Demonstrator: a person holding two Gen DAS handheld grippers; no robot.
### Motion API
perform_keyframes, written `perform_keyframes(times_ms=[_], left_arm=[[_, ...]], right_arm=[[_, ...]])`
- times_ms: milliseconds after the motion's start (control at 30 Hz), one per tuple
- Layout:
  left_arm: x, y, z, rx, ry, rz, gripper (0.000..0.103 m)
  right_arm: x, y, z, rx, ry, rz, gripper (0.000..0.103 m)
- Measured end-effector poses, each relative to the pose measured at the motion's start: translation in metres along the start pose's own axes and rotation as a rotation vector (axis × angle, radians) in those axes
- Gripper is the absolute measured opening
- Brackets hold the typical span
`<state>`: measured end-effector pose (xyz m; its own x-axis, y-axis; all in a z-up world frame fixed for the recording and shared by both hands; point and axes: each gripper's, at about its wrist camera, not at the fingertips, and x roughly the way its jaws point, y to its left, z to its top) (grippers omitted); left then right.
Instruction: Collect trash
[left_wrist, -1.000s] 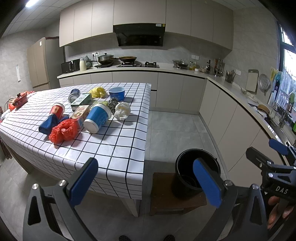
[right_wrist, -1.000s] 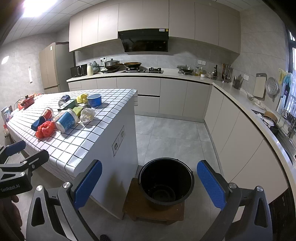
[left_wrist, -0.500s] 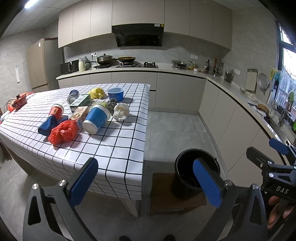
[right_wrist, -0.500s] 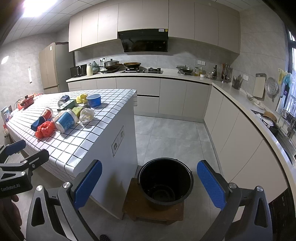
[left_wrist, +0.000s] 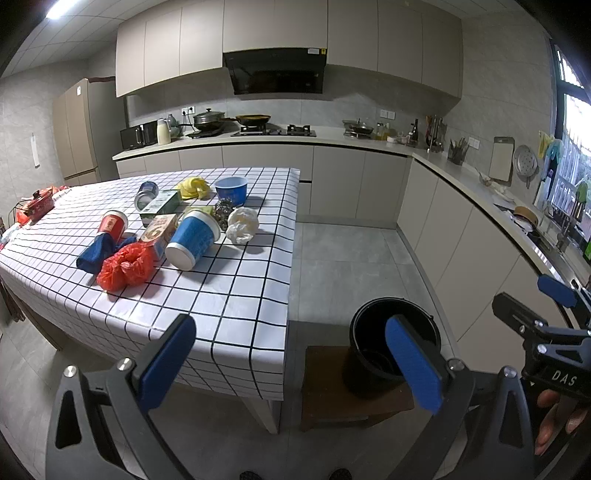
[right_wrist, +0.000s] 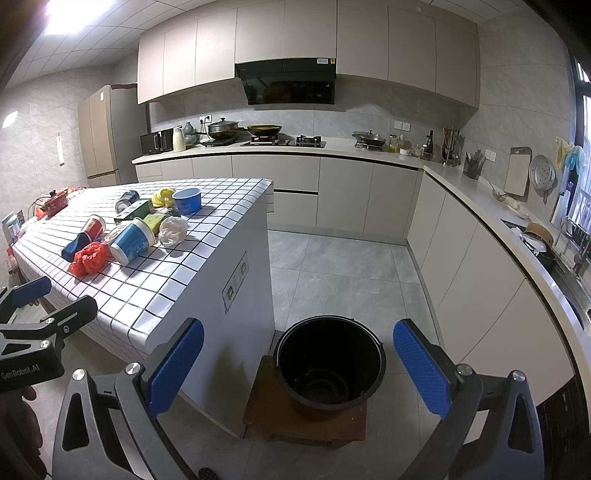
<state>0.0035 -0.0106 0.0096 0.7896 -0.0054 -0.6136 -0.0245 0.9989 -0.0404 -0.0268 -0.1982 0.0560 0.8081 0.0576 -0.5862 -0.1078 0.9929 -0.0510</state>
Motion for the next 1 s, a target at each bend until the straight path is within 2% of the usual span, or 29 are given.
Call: perform_keyframes(times_ms=[1000], left_arm=[[0.0049, -0.0008, 0.0030, 0.000, 0.004, -0.004, 0.103]], right_arm=[[-0.0002, -0.0069, 0.0034, 0.001, 0.005, -0.001, 0.103]])
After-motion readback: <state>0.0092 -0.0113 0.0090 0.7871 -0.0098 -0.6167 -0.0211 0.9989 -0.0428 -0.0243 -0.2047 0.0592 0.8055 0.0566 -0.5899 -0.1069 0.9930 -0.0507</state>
